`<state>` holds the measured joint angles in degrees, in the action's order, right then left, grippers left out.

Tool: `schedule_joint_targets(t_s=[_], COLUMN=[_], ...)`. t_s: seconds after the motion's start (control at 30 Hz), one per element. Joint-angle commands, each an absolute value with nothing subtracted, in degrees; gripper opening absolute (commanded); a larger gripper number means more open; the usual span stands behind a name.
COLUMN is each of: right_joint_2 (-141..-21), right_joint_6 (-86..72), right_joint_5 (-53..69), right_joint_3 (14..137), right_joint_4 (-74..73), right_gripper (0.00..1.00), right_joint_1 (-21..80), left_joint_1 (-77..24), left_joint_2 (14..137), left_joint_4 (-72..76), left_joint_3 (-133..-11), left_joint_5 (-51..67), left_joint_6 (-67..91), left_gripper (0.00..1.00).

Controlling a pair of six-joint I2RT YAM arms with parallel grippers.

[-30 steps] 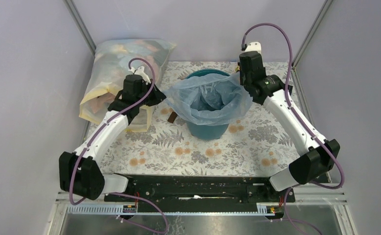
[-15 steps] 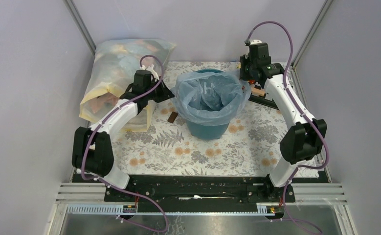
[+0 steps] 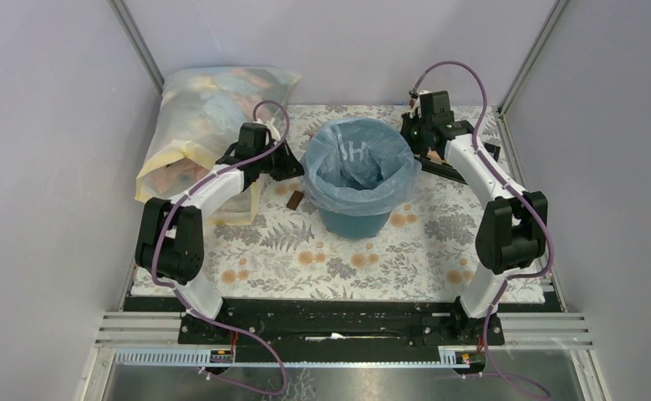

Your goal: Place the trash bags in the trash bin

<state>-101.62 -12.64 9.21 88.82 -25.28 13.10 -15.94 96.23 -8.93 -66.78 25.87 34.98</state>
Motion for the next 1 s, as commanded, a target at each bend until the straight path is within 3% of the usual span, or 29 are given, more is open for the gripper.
schedule_joint_targets(t_s=[0.0, 0.53, 0.8, 0.97], right_joint_2=[-98.72, -95.32, -94.72, -92.79], right_joint_6=[-15.0, -16.33, -18.01, -18.87], right_joint_5=[10.67, 6.11, 8.6, 3.83], right_joint_3=[84.69, 80.52, 75.82, 72.23], right_joint_4=[-22.21, -22.15, -19.08, -19.02], right_gripper=[0.0, 0.0, 0.09, 0.19], right_joint_1=[12.92, 12.89, 12.91, 12.92], left_joint_1=[-16.3, -16.4, -16.57, -16.61], left_joint_2=[96.89, 93.63, 90.24, 88.6], left_joint_4=[-6.35, -6.17, -3.92, -3.39], left_joint_3=[-69.2, -61.49, -59.84, -59.69], left_joint_5=[28.11, 20.74, 21.66, 22.51], left_joint_6=[35.09, 36.85, 36.95, 37.34], left_gripper=[0.0, 0.0, 0.01, 0.03])
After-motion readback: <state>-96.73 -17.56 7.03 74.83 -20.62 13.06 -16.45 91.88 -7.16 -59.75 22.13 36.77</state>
